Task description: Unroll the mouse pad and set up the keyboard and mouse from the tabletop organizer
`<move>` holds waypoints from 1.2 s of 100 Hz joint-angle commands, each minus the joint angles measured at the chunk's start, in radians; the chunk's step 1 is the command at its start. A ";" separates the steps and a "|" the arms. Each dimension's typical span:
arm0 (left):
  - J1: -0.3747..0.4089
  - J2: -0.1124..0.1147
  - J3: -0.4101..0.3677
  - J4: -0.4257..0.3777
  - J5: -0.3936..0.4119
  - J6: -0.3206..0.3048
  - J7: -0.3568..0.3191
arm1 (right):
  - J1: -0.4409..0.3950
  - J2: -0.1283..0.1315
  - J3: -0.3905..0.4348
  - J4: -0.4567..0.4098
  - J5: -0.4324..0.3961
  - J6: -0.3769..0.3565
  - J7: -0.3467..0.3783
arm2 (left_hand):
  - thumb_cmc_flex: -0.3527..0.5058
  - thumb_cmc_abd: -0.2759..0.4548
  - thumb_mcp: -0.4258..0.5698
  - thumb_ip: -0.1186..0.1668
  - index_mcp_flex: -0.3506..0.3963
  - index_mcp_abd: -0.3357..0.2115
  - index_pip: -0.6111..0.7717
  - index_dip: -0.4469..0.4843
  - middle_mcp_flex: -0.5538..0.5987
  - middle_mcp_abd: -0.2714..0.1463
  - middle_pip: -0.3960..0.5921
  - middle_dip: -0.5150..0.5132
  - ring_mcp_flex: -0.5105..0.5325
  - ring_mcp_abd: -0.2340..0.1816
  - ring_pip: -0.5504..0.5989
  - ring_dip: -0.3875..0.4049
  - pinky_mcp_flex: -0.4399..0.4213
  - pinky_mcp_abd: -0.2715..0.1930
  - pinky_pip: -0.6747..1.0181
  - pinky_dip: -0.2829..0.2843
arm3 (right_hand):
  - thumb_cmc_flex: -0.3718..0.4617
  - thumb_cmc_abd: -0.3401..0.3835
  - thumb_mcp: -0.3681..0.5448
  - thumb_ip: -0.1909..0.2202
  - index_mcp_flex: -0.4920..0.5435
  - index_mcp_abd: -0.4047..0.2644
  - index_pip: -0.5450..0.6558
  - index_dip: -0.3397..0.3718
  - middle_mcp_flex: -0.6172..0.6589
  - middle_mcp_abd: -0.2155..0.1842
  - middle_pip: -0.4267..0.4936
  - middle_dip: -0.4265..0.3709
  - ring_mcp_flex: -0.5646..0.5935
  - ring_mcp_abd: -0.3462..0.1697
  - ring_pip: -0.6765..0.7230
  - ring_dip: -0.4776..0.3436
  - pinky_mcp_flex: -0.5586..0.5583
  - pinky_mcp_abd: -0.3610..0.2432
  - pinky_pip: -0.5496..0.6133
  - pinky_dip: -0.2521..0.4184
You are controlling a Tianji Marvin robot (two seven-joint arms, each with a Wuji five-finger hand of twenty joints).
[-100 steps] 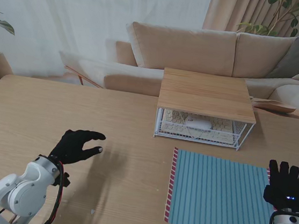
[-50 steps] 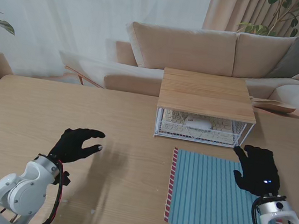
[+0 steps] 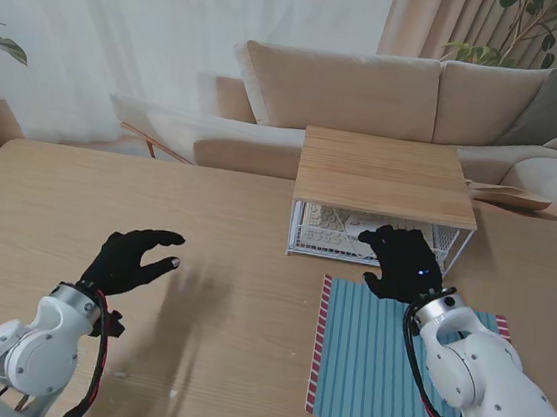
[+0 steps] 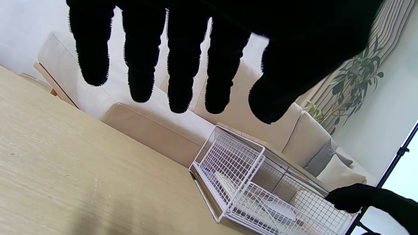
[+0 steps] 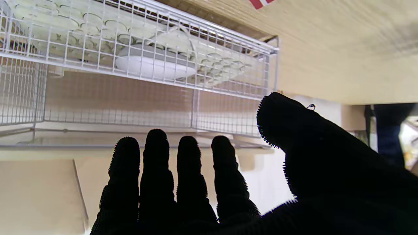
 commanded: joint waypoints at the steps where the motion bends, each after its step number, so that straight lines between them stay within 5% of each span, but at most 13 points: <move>1: 0.002 -0.005 -0.004 0.000 -0.006 -0.001 -0.007 | 0.027 -0.017 -0.017 0.014 -0.001 0.006 0.030 | 0.010 0.011 0.012 0.045 -0.018 0.005 -0.012 -0.015 -0.014 0.024 -0.015 -0.012 -0.028 0.001 -0.011 0.015 -0.019 0.020 -0.011 -0.013 | -0.020 -0.004 0.019 0.026 0.003 0.032 -0.002 -0.004 0.003 0.000 -0.011 0.007 0.026 0.000 0.001 0.008 0.007 -0.016 0.031 -0.020; 52: -0.009 -0.010 -0.002 0.015 -0.040 0.012 -0.003 | 0.271 -0.030 -0.239 0.238 0.094 0.121 0.031 | 0.011 0.009 0.005 0.042 -0.018 0.009 -0.019 -0.019 -0.018 0.028 -0.019 -0.014 -0.036 0.004 -0.016 0.015 -0.025 0.017 -0.020 -0.018 | -0.024 -0.008 0.028 0.021 0.006 0.035 0.009 -0.004 0.011 0.003 -0.001 0.013 0.035 -0.001 0.011 0.015 0.013 -0.022 0.053 -0.042; 120: -0.016 -0.010 0.002 0.023 -0.049 0.025 -0.006 | 0.411 -0.060 -0.398 0.418 0.220 0.198 -0.001 | 0.013 0.008 0.004 0.042 -0.015 0.010 -0.022 -0.020 -0.018 0.028 -0.019 -0.014 -0.035 0.006 -0.018 0.016 -0.027 0.018 -0.022 -0.019 | 0.003 -0.002 0.053 0.017 0.046 0.009 0.052 0.005 0.061 -0.004 0.035 0.028 0.081 -0.002 0.059 0.038 0.044 -0.026 0.102 -0.051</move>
